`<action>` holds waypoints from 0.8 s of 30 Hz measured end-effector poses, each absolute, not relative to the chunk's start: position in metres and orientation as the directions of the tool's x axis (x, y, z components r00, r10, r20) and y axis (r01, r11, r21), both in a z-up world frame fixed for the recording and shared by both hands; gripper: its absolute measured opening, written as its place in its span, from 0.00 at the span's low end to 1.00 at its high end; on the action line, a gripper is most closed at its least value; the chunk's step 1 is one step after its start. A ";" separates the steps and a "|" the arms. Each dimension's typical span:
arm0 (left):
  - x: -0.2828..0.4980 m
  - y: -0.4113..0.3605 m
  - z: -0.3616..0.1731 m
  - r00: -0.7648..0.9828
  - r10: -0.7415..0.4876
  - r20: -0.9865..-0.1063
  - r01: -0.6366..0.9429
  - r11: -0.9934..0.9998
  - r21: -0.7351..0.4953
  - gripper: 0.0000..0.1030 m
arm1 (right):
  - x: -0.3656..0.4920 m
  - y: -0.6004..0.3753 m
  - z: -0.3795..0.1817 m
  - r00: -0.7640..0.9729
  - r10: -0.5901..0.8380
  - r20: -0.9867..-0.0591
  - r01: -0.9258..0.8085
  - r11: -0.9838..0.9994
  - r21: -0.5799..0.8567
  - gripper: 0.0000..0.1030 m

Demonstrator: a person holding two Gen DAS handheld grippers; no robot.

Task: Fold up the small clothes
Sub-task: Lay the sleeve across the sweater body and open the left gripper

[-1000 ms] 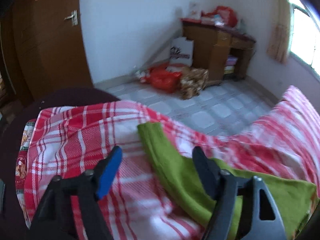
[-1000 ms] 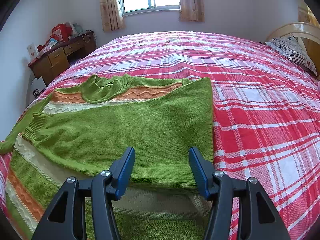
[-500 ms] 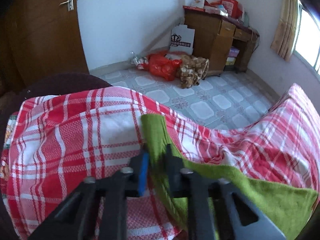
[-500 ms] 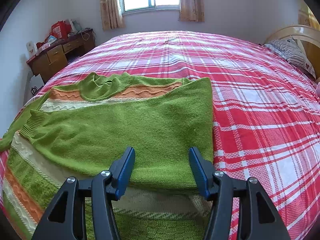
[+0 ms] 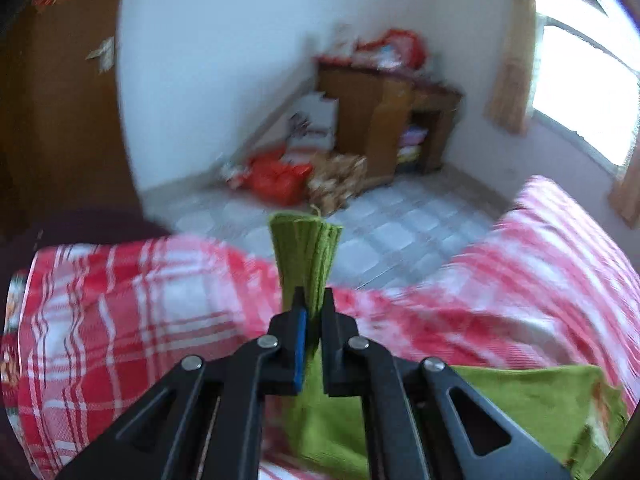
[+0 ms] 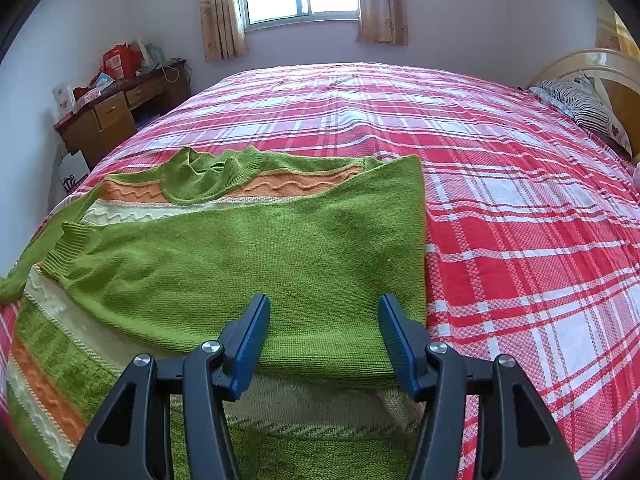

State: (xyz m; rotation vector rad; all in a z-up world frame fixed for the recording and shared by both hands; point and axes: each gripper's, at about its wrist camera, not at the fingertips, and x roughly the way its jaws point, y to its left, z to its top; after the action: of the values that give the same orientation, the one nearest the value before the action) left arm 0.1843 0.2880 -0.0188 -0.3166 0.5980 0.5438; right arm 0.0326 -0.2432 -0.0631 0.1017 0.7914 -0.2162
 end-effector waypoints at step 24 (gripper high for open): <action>0.139 -0.046 -0.014 0.807 -0.180 -0.563 0.224 0.974 0.010 0.05 | 0.027 -0.253 -0.062 0.716 -0.095 -0.691 0.226 0.969 0.101 0.56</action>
State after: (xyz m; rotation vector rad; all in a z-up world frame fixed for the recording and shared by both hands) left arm 0.1387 -0.0461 -0.0136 0.0774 0.5945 -0.2164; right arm 0.0274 -0.2533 -0.0623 0.1835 0.7525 -0.1792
